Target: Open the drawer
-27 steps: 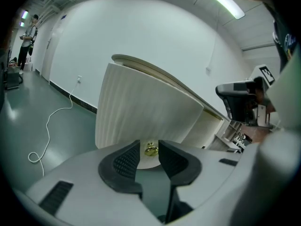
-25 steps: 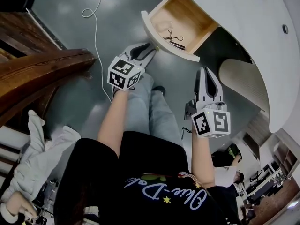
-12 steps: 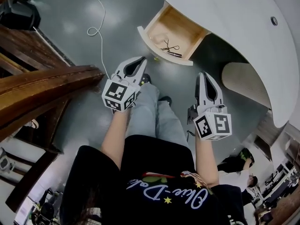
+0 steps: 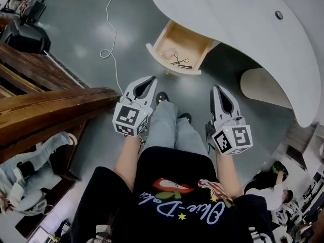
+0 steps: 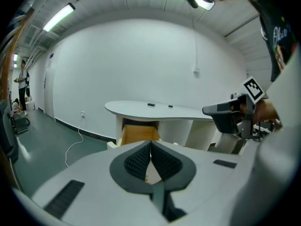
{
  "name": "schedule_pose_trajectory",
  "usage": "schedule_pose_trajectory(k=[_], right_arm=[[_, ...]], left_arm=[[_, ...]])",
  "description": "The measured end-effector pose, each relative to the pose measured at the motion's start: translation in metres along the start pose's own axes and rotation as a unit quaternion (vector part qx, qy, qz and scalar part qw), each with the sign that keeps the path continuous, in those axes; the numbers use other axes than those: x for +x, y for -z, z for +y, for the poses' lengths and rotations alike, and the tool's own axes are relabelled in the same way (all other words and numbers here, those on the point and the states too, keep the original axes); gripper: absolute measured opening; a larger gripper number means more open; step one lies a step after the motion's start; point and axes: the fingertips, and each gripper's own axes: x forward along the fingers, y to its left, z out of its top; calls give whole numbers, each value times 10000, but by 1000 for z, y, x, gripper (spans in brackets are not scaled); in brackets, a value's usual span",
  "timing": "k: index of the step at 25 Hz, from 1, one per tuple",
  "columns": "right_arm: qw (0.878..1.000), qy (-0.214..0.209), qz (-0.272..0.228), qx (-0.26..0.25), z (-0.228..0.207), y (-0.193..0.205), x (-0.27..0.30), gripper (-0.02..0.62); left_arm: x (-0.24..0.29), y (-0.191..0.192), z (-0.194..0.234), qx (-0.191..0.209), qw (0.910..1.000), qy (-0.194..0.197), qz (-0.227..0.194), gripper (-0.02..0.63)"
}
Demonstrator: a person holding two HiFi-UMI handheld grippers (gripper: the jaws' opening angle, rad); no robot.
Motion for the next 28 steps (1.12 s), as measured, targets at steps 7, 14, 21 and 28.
schedule_pose_trajectory(k=[7,14,21,28], right_arm=[[9992,-232,-290,-128,16,-30,-19,0],[9978,-302,-540,-219,20,-57,-44,0],[9959,-446,-653,-450,28,-73,-63,0],[9938,-531,-880,-432,37,-92,-69,0]], left_arm=[[-16,-42,-39,429,9985,331,-85,6],[-30,-77,-68,449,9970,549,-325,6],[-42,-113,-86,769,9935,614,-568,6],[-45,-131,-102,1070,9900,763,-503,6]])
